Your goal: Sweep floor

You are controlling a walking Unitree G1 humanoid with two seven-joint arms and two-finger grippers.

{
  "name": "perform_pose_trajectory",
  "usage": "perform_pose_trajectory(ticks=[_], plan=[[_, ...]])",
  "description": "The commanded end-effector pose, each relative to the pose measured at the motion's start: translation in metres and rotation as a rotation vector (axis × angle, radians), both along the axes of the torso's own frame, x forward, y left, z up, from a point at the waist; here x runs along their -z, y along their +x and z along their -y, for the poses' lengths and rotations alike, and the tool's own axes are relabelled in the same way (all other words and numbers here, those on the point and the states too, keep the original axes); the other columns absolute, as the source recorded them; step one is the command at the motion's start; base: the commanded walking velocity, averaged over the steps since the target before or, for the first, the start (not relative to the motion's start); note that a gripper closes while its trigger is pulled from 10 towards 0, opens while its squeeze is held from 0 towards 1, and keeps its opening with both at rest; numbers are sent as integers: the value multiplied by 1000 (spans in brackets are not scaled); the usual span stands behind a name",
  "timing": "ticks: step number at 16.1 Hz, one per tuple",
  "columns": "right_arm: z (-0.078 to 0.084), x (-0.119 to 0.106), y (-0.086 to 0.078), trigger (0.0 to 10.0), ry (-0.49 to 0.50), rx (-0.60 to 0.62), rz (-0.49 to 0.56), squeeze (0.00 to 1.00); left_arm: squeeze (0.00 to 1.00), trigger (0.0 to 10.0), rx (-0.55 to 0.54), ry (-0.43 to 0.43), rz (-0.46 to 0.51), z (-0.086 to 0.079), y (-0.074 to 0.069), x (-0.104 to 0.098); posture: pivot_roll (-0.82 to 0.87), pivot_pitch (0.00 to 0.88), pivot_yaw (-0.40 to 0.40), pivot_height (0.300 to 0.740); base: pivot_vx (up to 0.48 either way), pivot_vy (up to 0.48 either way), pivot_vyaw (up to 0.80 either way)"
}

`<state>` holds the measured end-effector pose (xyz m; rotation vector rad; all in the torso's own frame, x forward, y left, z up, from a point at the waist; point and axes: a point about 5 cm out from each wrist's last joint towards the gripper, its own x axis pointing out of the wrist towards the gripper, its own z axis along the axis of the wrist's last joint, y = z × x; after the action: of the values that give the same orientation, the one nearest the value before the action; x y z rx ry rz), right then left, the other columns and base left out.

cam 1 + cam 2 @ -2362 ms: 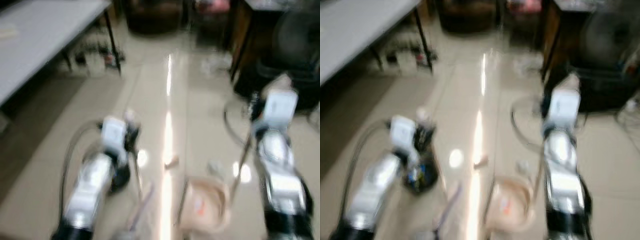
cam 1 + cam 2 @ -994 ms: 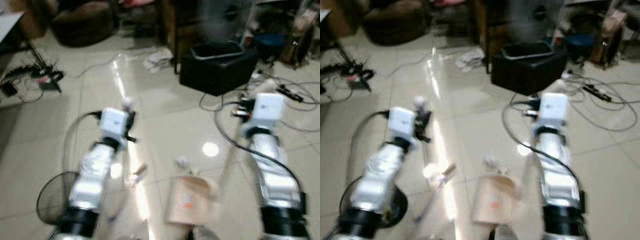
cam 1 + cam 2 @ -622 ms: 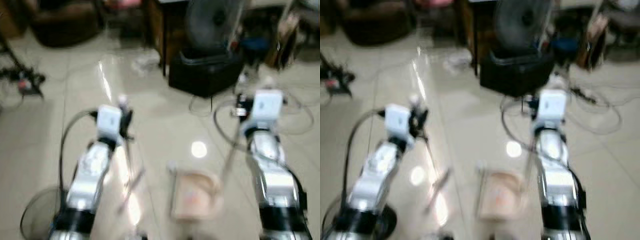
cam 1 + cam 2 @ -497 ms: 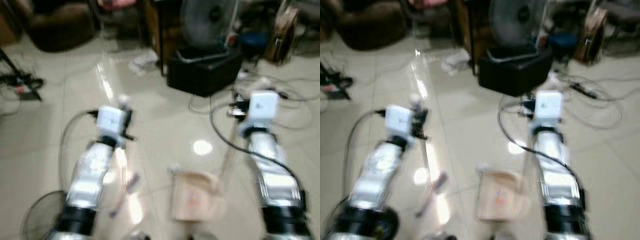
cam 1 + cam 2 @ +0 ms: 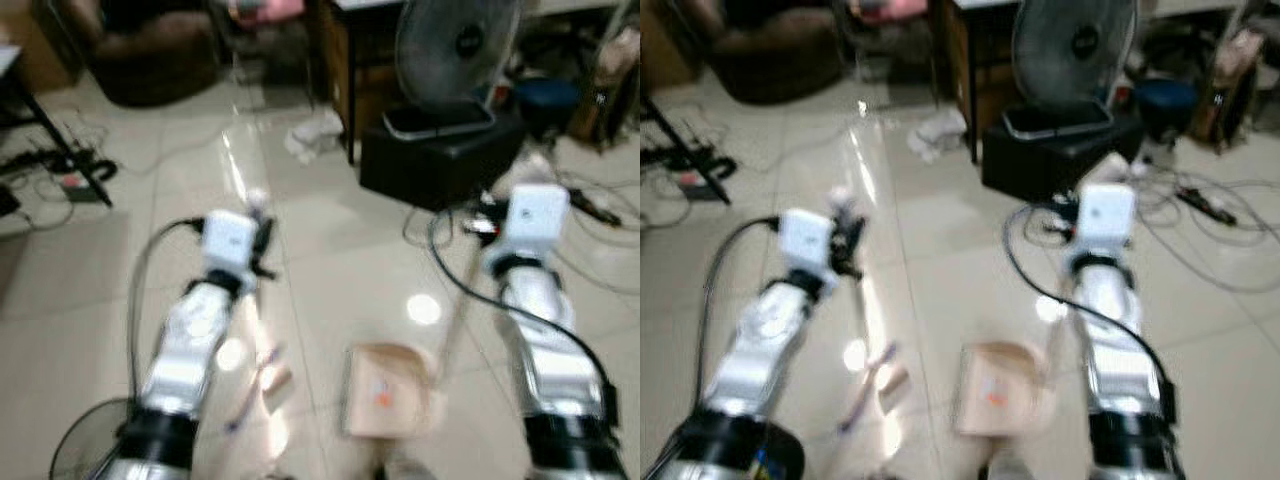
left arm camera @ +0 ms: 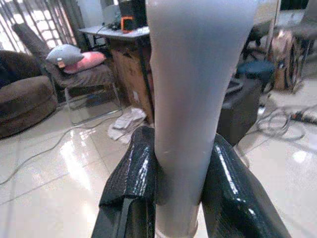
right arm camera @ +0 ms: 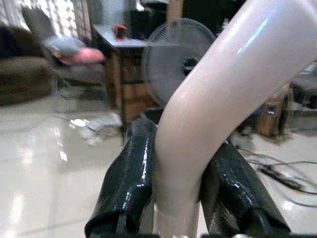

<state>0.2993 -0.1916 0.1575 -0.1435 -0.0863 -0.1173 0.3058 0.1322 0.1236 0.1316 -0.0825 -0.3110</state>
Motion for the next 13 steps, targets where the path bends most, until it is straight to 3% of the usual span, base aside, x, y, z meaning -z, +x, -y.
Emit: perform_pose_trajectory(ticks=[1, 2, 6, 13], plan=[[-10, -11, 3, 10000, -19, -46, 40, 0, 0, 10000, -20, 0, 38, -8, 2, -9, -45, 80, 37, 740, 409, 0, 800], [-11, -12, 3, 10000, -23, -49, 41, 0, 0, 10000, -22, 0, 40, -8, 2, -9, -44, 81, 37, 740, 409, 0, 800], [-13, -14, 2, 10000, 34, -78, 75, 0, 0, 10000, -27, -5, 42, -9, 3, -10, -44, 85, 39, 740, 401, 0, 0], [-10, -16, -1, 10000, 55, -62, 101, 0, 0, 10000, -47, 20, 18, -13, 3, -6, -39, 93, 48, 740, 0, 0, 0]])
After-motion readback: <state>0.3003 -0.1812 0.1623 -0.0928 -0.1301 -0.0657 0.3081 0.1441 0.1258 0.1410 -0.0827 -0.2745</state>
